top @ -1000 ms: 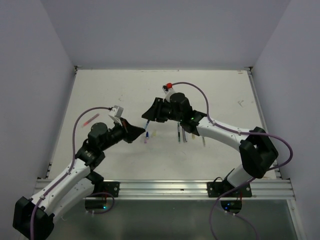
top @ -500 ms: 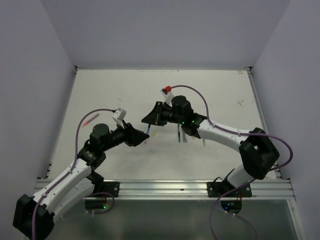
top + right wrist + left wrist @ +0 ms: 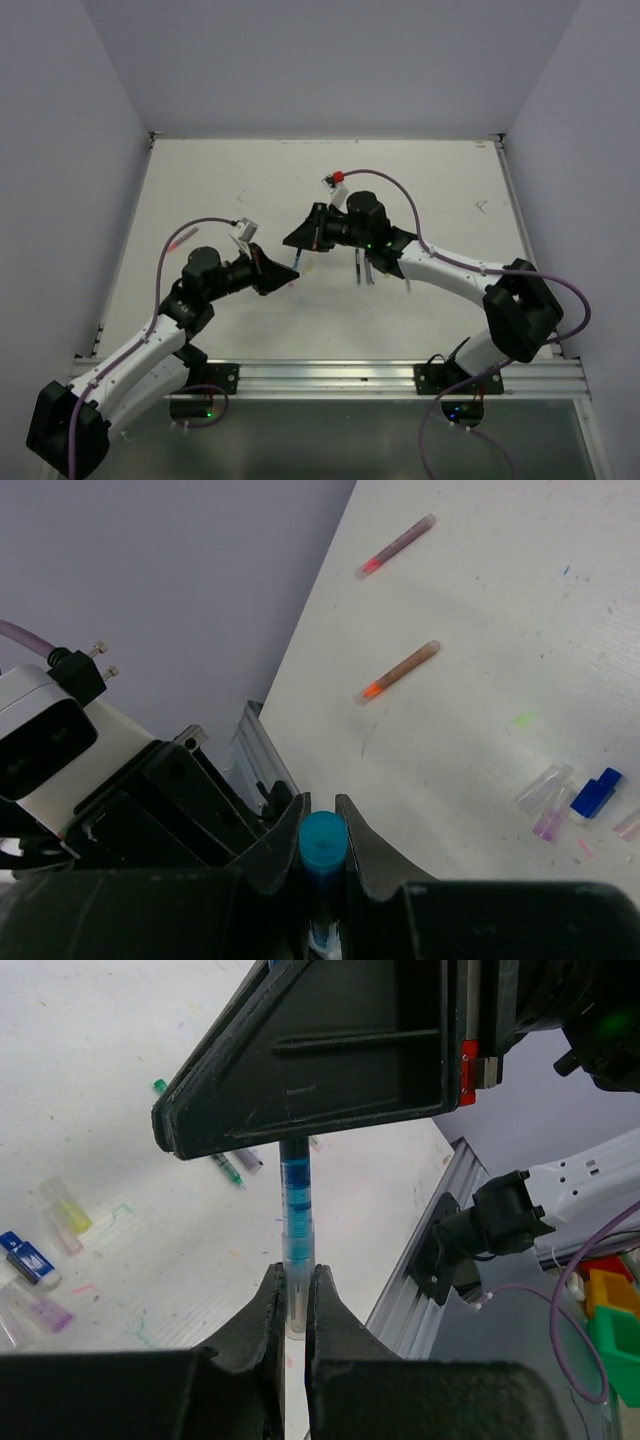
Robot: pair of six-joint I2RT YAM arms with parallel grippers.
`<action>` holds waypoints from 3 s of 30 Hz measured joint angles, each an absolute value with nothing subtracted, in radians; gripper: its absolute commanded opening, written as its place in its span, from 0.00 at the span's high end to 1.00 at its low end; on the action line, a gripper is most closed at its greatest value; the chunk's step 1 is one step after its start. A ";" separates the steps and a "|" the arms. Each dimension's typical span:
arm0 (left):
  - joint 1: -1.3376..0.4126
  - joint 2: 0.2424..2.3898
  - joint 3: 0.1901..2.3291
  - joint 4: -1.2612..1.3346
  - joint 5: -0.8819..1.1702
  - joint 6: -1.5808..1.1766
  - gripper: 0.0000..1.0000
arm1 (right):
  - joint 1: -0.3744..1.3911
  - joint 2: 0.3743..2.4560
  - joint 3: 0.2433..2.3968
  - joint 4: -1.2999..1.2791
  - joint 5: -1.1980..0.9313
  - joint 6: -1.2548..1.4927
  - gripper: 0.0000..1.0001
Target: Open the pen caps
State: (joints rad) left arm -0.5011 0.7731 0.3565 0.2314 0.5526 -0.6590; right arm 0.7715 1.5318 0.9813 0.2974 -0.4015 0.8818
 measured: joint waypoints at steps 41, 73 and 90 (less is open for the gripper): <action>-0.624 0.737 0.415 0.187 0.415 -0.477 1.00 | 0.575 1.560 1.022 0.336 -0.588 0.752 1.00; -0.622 1.137 0.265 0.264 -0.154 -0.646 0.85 | 0.568 1.871 1.116 -0.291 -0.258 0.535 0.96; -0.622 1.250 0.226 0.448 -0.109 -0.674 0.61 | 0.635 1.831 1.115 -0.344 0.033 0.532 0.77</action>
